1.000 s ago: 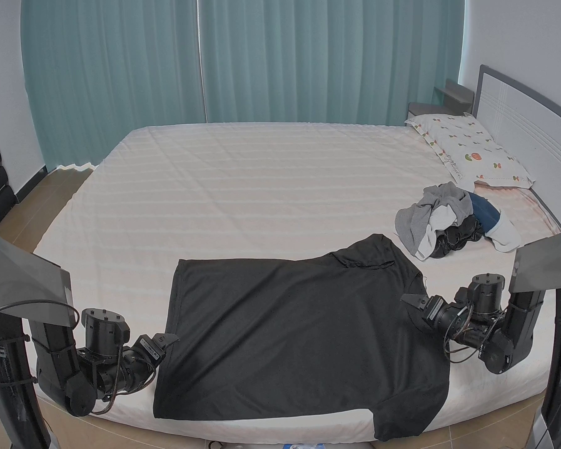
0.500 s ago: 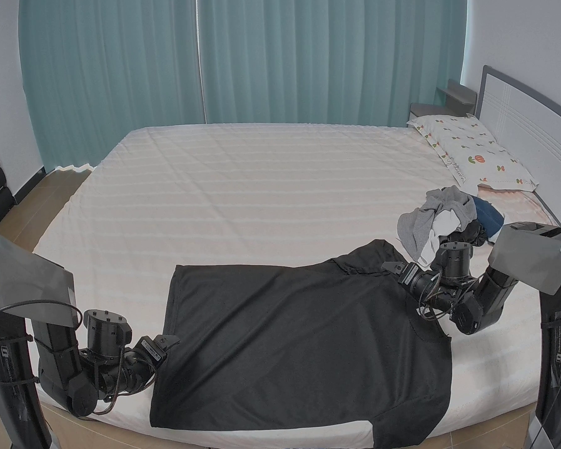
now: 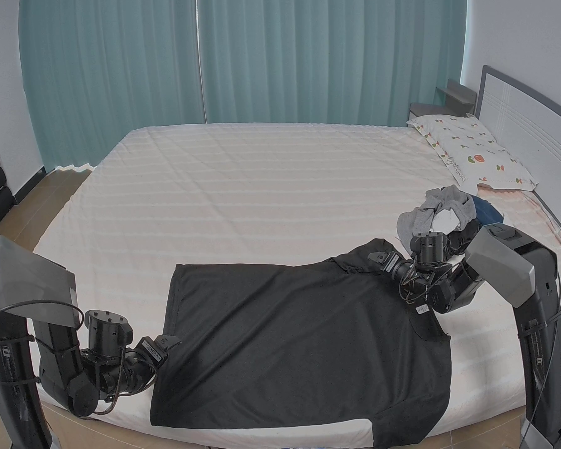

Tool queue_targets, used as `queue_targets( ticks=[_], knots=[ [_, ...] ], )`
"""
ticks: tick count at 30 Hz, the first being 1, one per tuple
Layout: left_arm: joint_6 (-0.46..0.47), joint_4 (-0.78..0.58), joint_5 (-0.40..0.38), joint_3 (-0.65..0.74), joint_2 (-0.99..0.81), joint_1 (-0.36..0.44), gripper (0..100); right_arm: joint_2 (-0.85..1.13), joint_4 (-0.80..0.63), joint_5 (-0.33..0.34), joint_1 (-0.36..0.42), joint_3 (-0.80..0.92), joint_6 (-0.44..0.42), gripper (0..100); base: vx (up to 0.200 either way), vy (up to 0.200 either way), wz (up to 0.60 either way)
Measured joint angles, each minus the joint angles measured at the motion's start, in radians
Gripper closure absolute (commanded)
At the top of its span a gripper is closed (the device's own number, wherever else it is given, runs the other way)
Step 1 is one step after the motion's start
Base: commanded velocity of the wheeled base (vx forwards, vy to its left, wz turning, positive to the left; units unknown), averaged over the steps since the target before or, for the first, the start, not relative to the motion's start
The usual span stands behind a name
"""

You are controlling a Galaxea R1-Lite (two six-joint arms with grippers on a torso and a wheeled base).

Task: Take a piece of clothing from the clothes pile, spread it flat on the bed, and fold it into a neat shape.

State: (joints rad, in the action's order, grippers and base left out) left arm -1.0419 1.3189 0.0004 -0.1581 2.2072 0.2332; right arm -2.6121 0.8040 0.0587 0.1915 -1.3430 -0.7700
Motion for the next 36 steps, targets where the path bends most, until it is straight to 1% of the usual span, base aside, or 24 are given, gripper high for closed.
queue_targets(
  ticks=[3, 4, 10, 13, 17, 25, 29, 33, 34, 36],
  knots=[
    [0.000, 0.000, 0.000, -0.002, 0.002, 0.000, 0, -0.033, -0.050, -0.003, 0.000, -0.078, 0.001, 0, 0.000, 0.000, 0.00],
    [0.000, 0.000, 0.000, -0.002, 0.002, 0.000, 0, -0.043, -0.060, -0.003, 0.000, -0.100, 0.001, 100, 0.000, 0.000, 0.00],
    [0.001, 0.000, 0.000, -0.005, 0.006, 0.000, 0, -0.104, -0.129, -0.037, -0.001, -0.238, 0.002, 100, 0.000, 0.000, 0.00],
    [0.001, 0.000, 0.001, -0.006, 0.007, 0.000, 0, -0.127, -0.146, -0.057, -0.001, -0.297, 0.002, 100, 0.000, 0.000, 0.00],
    [0.002, 0.000, 0.001, -0.006, 0.009, 0.001, 0, -0.146, -0.158, -0.065, -0.002, -0.360, 0.005, 100, 0.000, 0.000, 0.00],
    [0.002, 0.000, 0.002, -0.006, 0.011, 0.004, 0, -0.165, -0.156, -0.062, -0.004, -0.551, 0.007, 100, 0.000, 0.000, 0.00],
    [0.002, 0.000, 0.002, -0.008, 0.012, 0.006, 0, -0.167, -0.141, -0.021, -0.006, -0.628, 0.013, 100, 0.000, 0.000, 0.00],
    [0.002, 0.000, 0.004, -0.012, 0.013, 0.006, 0, -0.182, -0.138, -0.010, -0.005, -0.649, 0.046, 100, 0.000, 0.000, 0.00],
    [0.002, 0.000, 0.005, -0.012, 0.013, 0.006, 0, -0.190, -0.137, -0.008, -0.008, -0.653, 0.051, 0, 0.000, 0.000, 0.00],
    [0.002, 0.000, 0.006, -0.013, 0.014, 0.006, 0, -0.201, -0.136, -0.004, -0.011, -0.654, 0.056, 0, 0.000, 0.000, 0.00]
  ],
)
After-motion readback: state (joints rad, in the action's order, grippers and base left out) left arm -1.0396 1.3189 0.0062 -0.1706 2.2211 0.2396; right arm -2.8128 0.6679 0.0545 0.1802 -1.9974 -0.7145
